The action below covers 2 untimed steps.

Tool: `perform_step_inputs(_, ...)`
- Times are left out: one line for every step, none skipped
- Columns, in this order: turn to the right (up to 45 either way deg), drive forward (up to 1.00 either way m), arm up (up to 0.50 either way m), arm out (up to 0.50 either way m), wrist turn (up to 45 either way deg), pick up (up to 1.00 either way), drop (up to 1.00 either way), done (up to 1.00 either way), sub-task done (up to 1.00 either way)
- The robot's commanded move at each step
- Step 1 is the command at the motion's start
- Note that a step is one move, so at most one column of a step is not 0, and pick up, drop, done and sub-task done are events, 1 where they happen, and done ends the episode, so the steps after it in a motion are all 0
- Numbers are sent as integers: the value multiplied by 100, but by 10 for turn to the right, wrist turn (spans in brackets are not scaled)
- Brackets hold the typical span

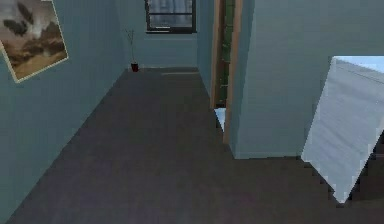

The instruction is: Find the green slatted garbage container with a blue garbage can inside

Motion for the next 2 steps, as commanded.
perform_step_inputs(0, 100, 0, 0, 0, 0, 0, 0, 0)
perform_step_inputs(0, 100, 0, 0, 0, 0, 0, 0, 0)
